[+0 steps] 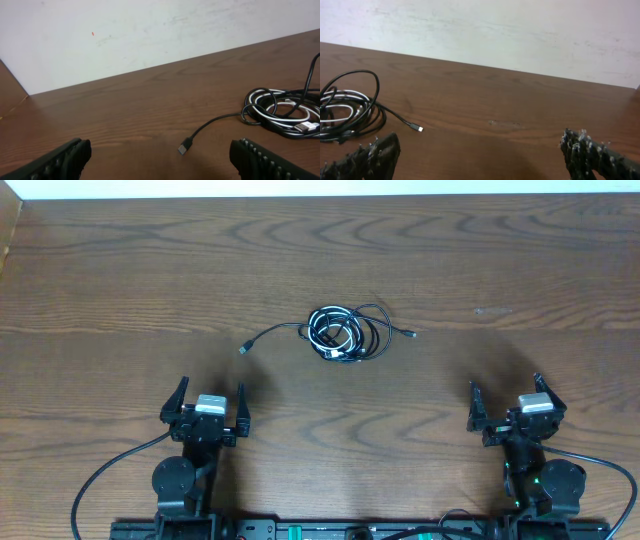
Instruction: Untangle cables
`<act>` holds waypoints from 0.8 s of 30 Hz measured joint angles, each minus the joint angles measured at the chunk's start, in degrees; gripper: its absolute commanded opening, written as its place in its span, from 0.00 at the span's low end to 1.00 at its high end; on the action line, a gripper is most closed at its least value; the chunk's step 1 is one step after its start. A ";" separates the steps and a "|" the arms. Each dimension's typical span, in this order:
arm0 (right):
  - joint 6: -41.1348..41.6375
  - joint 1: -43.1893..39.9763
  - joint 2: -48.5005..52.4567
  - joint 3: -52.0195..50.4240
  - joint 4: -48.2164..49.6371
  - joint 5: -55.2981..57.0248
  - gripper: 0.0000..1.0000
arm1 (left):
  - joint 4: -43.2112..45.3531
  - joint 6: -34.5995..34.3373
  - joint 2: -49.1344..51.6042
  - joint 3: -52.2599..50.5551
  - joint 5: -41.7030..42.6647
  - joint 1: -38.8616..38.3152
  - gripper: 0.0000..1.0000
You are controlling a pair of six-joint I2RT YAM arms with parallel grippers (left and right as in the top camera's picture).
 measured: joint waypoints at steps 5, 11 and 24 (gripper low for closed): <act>0.00 0.00 0.00 0.00 0.00 0.00 0.99 | 0.00 0.00 0.00 0.00 0.00 0.00 0.94; -0.02 0.00 -0.02 -0.02 0.00 0.00 0.99 | 0.00 0.00 0.00 0.00 0.02 0.00 0.94; -0.24 0.00 -0.02 0.00 -0.09 1.29 0.99 | 0.00 0.00 0.00 0.00 0.02 0.00 0.94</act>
